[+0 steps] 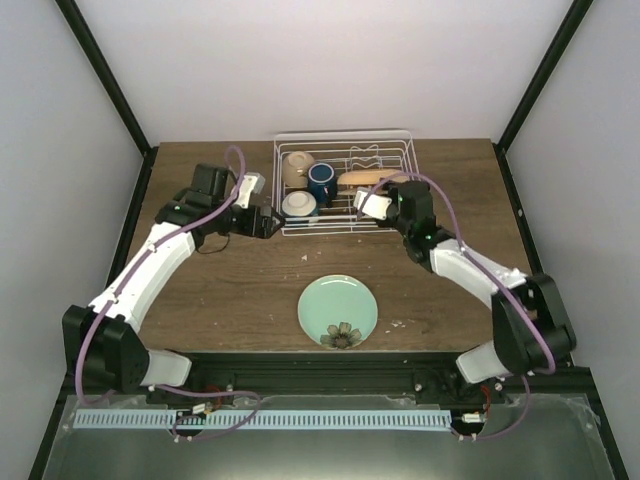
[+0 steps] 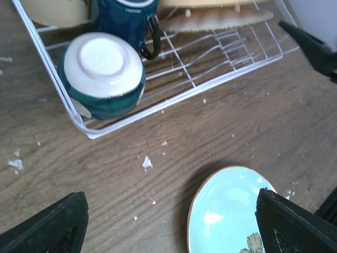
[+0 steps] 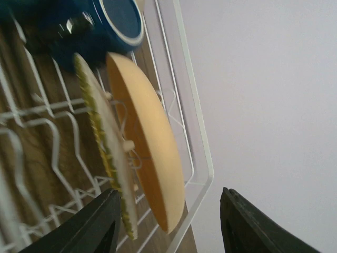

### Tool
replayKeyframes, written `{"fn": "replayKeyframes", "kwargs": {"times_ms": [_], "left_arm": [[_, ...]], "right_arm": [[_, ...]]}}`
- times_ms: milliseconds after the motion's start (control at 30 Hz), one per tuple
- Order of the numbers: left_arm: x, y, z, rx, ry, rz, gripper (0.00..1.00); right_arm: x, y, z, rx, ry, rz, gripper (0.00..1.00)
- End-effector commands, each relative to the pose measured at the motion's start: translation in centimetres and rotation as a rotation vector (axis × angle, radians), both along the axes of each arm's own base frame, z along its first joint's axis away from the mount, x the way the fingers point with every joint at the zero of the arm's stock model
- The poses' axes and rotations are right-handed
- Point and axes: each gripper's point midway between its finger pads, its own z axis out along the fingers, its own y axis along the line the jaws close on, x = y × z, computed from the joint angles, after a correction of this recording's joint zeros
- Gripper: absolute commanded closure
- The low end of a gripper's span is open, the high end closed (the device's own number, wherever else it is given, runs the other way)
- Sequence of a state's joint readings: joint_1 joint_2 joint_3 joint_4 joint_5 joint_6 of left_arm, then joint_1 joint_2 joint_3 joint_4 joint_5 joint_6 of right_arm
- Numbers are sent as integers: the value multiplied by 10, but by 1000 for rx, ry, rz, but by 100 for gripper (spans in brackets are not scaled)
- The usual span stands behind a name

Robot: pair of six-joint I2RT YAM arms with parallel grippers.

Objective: Load the mixed dishes into the dish rack

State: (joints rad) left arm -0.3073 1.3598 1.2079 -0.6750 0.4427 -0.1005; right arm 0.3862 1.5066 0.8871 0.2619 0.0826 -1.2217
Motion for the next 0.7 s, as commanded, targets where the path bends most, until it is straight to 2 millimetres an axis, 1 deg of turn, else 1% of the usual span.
{"fn": "replayKeyframes", "kwargs": {"times_ms": [0, 100, 167, 233, 267, 300, 367, 467, 500, 600, 667], "left_arm": [[-14, -2, -14, -11, 57, -31, 13], [-25, -5, -28, 31, 101, -59, 14], [-33, -8, -37, 53, 123, -74, 14], [-40, -13, -47, 65, 149, -93, 14], [-44, -16, -53, 80, 162, -102, 14], [-48, -19, -60, 100, 175, -114, 14], [-57, -22, -78, 161, 209, -125, 15], [-70, -25, -106, 253, 275, -152, 19], [-74, -27, -113, 265, 293, -164, 19], [-87, -35, -126, 252, 327, -213, 21], [-93, -38, -133, 233, 344, -239, 21]], "right_arm": [[-48, 19, -1, 97, 90, 16, 45], [-80, 37, -7, 176, 178, 48, 39], [-98, 47, -10, 228, 248, 69, 37], [-110, 54, -8, 291, 297, 77, 37], [-111, 56, -1, 354, 310, 61, 37], [-109, 56, 6, 407, 309, 38, 37], [-98, 52, 24, 512, 281, -39, 35], [-71, 39, 56, 667, 219, -204, 31], [-58, 32, 74, 731, 193, -259, 30], [-32, 19, 99, 883, 211, -384, 31], [-21, 12, 112, 969, 225, -431, 31]]}}
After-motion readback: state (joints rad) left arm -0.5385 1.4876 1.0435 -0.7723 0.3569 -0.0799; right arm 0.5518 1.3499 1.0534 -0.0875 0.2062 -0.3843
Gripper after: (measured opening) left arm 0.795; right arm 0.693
